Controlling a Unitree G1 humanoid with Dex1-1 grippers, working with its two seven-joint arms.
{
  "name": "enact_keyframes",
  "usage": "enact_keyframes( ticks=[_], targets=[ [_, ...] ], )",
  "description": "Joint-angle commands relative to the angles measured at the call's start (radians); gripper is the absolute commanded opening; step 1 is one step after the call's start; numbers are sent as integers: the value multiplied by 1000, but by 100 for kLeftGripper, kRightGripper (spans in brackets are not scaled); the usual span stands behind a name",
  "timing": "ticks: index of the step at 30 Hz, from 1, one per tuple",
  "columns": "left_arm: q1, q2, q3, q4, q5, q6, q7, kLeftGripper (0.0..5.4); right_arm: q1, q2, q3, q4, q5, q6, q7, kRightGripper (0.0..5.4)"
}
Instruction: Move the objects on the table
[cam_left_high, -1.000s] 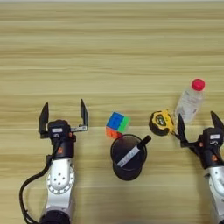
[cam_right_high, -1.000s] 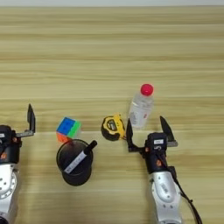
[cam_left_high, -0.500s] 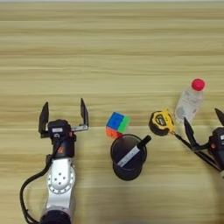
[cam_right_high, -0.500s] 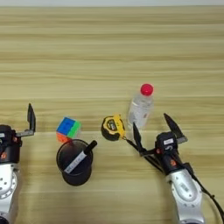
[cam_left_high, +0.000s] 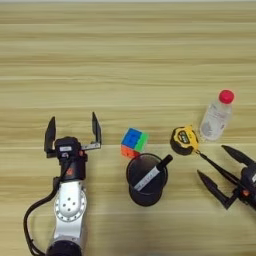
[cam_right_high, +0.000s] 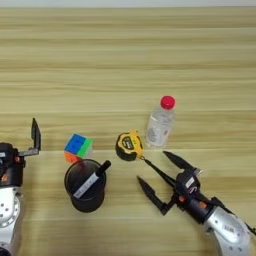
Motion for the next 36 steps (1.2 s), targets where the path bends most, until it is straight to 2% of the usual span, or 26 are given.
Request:
enact_keyframes(
  ticks=[1, 7, 11, 16, 25, 36],
  targets=[
    [3, -1, -6, -8, 9, 7, 8, 540, 1, -3, 52, -52, -8, 50, 57, 537],
    [-3, 2, -5, -7, 12, 9, 12, 540, -27, -14, 92, -38, -32, 56, 118, 537],
    [-6, 4, -5, -4, 10, 8, 10, 540, -47, 1, 108, -35, -22, 63, 145, 537],
    [-8, 6, -4, -4, 7, 8, 8, 540, -67, 20, 146, -19, -39, 66, 172, 537],
    [-13, 7, -4, 0, 7, 9, 8, 540, -125, 78, 188, 47, -92, 46, 155, 537],
    [-12, 10, -3, -2, 4, 10, 6, 540, -159, 124, 205, 132, -126, 12, 146, 537]
  ],
)
